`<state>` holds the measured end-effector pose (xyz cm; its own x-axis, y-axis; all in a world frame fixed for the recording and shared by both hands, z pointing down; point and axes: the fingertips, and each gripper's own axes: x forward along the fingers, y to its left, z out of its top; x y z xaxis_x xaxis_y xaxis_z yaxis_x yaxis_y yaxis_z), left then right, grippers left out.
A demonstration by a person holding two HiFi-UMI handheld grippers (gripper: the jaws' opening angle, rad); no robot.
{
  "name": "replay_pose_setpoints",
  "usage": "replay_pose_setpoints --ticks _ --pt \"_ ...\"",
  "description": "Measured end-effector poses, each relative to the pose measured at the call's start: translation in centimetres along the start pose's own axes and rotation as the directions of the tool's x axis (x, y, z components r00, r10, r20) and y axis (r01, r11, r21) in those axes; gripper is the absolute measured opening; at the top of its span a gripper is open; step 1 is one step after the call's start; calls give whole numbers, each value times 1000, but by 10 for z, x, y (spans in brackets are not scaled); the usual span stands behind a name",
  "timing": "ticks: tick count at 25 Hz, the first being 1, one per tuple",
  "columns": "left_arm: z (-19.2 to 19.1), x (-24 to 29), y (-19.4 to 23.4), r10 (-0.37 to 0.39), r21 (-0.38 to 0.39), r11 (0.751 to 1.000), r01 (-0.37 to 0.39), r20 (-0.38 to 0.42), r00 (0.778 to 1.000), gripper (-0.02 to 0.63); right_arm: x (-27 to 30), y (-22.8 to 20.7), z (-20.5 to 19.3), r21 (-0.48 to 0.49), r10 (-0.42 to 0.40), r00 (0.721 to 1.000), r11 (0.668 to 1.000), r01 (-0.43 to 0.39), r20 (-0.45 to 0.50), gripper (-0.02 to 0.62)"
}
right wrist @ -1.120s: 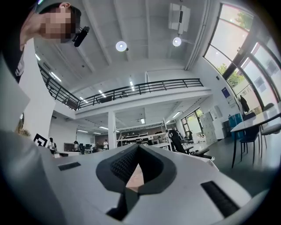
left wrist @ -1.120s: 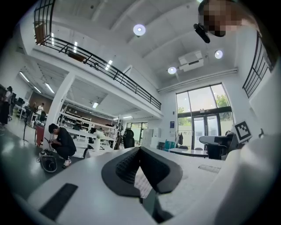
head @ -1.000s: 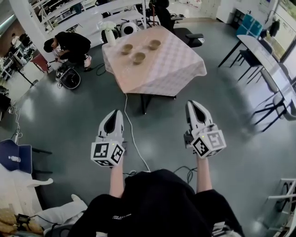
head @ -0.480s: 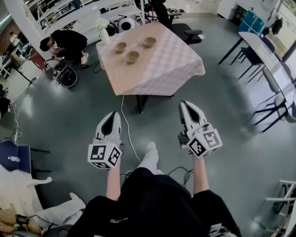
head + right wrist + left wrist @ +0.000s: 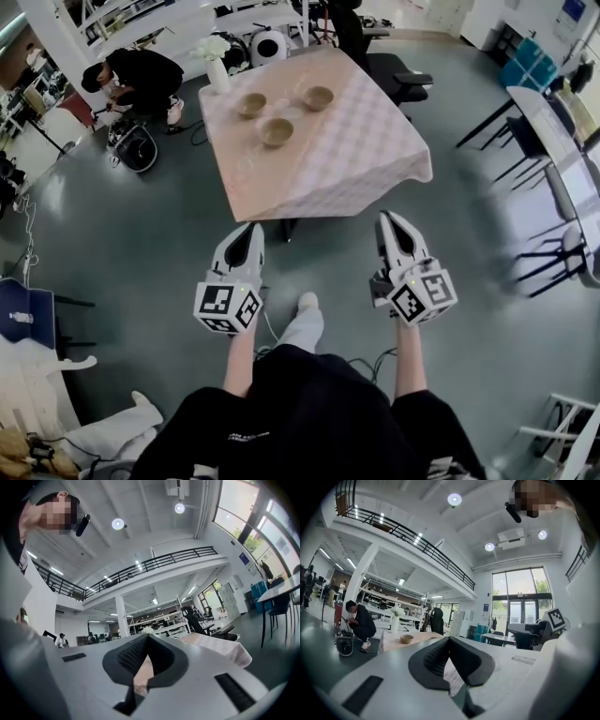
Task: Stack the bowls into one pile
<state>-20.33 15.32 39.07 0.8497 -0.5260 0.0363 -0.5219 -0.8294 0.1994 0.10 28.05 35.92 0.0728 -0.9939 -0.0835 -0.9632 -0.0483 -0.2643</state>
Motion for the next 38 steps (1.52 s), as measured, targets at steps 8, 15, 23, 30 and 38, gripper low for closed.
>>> replay_pose_setpoints --ticks 8,15,23,30,38 --pt "11 98 46 3 -27 1000 -3 -1 1000 -3 95 -54 -5 25 -10 1000 1000 10 -26 -8" --pt "14 150 67 -5 -34 999 5 -3 1000 -3 147 -84 -1 59 10 1000 998 -10 -6 -8" --pt "11 180 83 11 -32 999 -12 -22 1000 -3 193 -100 -2 29 15 999 999 -14 -28 -8" --pt "2 204 99 44 -39 998 -46 -45 998 -3 231 -113 -14 34 34 998 999 -32 -60 -8" --pt "-2 246 119 117 -71 990 -123 -86 989 -2 287 -145 -16 63 70 991 996 -63 -115 -8"
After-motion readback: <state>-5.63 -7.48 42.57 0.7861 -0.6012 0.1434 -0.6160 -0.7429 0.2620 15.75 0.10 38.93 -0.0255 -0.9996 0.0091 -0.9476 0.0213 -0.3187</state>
